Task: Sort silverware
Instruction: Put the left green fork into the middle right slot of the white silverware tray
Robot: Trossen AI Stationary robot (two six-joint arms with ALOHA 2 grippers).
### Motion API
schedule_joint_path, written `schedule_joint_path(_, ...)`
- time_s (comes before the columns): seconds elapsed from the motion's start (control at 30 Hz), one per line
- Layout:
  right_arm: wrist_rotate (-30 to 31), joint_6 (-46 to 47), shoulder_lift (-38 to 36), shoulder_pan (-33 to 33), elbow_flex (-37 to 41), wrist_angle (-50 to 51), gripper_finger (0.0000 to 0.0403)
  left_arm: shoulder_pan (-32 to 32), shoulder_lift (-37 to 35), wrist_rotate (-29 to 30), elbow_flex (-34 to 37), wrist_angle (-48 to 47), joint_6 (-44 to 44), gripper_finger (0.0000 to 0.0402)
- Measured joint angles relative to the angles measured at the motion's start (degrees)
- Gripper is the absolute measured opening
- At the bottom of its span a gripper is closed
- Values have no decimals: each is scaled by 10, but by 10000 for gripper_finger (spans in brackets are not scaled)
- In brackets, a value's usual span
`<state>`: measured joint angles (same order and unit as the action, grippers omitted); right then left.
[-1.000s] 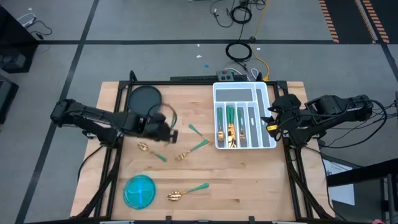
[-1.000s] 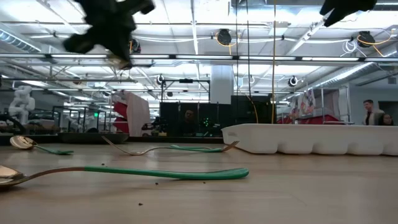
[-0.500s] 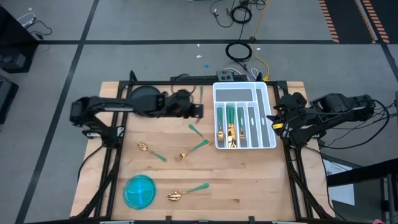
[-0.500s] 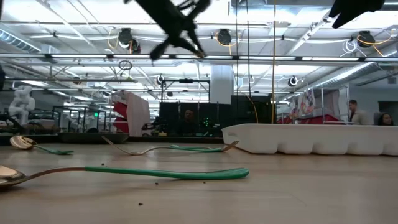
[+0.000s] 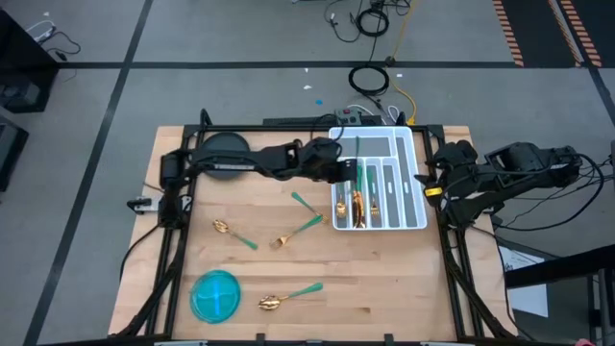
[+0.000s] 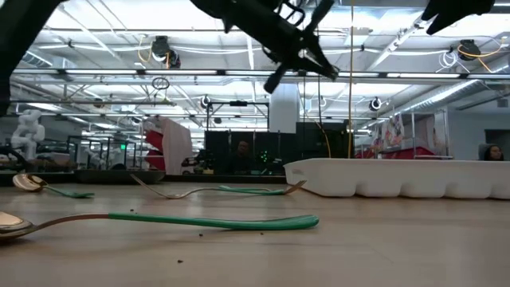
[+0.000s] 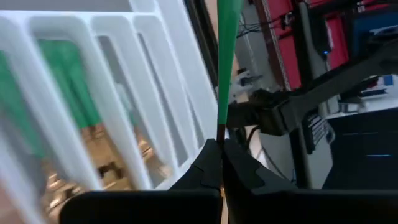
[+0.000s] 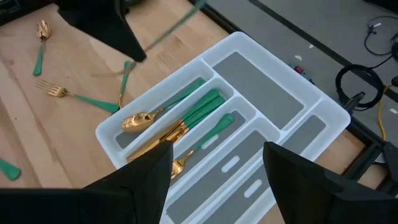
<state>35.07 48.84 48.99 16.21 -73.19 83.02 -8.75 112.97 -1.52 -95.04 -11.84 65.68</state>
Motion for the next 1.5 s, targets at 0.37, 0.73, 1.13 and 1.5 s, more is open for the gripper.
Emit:
schedule_joint_path(0.37,14,0,1,0,0,-14,242,4,124,-4,-145,21,43,0)
schedule_joint_path(0.73,14,2,1,0,0,-29,242,16,185,9,-169,-14,105,0)
schedule_joint_path(1.13,35,15,1,0,0,-31,242,21,215,77,-169,14,137,0)
schedule_joint_path(1.5,40,15,7,0,0,-34,242,23,278,49,-228,2,159,0)
